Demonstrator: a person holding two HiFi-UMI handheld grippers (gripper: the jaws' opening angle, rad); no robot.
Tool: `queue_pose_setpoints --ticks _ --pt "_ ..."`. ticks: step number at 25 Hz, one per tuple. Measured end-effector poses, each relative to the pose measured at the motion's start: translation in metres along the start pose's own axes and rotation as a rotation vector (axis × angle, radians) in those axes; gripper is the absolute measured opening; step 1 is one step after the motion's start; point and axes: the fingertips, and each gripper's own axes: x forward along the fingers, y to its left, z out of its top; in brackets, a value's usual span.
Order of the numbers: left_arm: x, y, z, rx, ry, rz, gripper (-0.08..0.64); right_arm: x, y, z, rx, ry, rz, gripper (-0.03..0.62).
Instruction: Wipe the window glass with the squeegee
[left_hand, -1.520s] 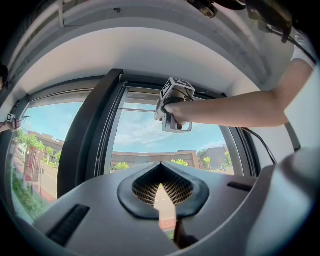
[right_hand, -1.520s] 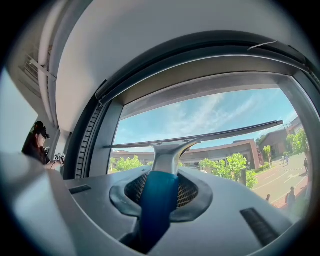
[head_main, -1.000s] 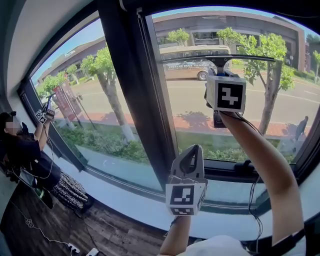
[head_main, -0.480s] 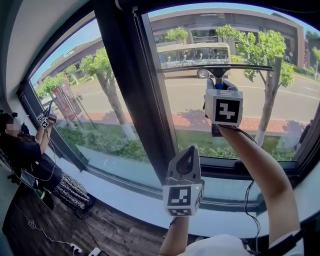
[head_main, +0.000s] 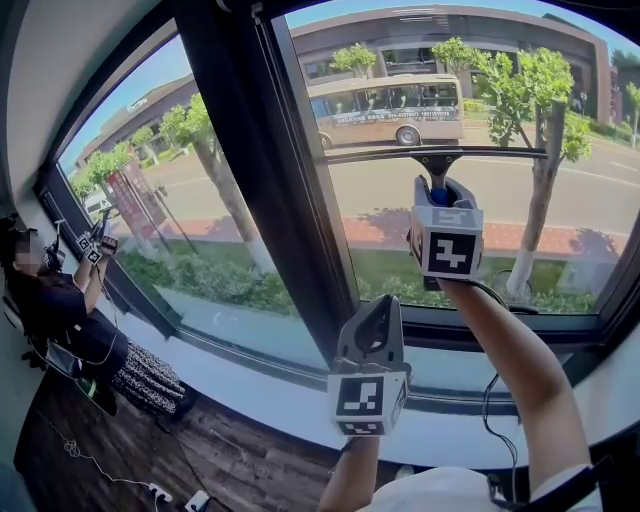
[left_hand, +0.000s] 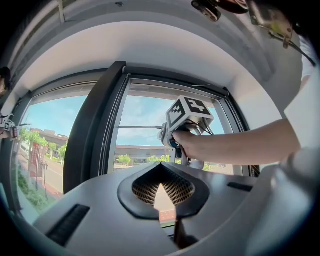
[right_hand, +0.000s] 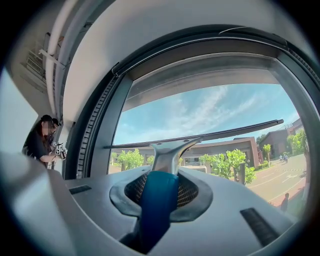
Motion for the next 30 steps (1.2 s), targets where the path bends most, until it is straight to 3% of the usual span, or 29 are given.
queue_pose_setpoints --ticks 30 --pt "-0.006 0.023 -0.050 0.027 0.120 0.052 -0.005 -0.026 0.001 -0.136 0.066 0.103 -0.027 0.077"
